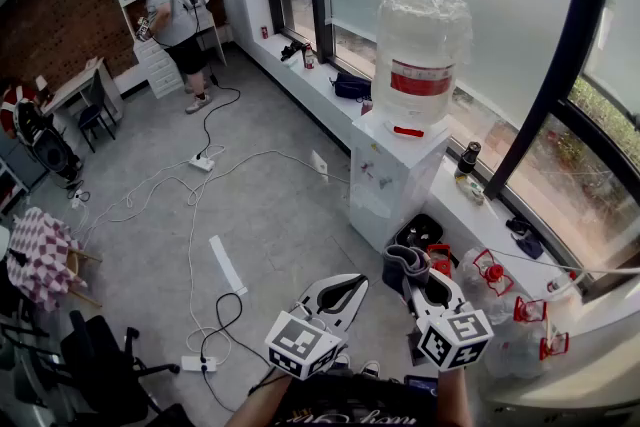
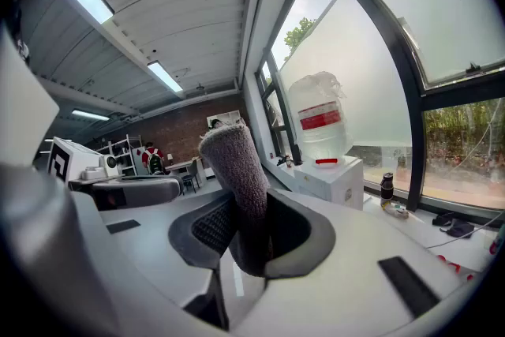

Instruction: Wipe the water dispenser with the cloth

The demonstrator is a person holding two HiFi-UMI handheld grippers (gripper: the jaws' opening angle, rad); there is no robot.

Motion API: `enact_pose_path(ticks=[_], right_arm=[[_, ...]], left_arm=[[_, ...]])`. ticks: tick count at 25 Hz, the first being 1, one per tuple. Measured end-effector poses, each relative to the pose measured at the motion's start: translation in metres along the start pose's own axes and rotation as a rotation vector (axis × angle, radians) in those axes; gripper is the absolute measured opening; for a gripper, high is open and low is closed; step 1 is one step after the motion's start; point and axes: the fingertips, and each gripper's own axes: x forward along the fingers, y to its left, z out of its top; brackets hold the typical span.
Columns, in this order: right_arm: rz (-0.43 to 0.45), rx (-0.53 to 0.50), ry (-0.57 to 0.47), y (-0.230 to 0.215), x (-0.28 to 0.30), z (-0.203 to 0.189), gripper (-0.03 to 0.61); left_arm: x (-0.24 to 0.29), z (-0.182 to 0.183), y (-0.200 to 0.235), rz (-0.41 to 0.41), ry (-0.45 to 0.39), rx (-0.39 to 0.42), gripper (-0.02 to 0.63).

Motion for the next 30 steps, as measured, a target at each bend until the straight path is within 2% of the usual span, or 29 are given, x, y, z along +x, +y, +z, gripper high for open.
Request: enact_pose_path(ticks=[7,17,25,30], right_arm=[[0.000,0.026,-0.011,0.006,0.016,-0.003,0.104],[-0.053,0.042,0.013,0.000,0.026,-0.010,0.104],[-0.073,0.041,0.023,-0.032,0.036,0.002,0.104],[-0.068,0.072,0.030,-0.081,0.051,0.008,0.104]], left_arm=[[-0.001,-0.003,0.020,-0.011,-0.002,0.001,0.018],[0.004,-0.010,0.035,-0.053,0.007,-0.006,0.018],[0.041,-0.005,0.048,-0.065,-0.004,-0.020,0.018],[0.083,-0.006,0.053,-0.052,0.019,-0.034,0.018]])
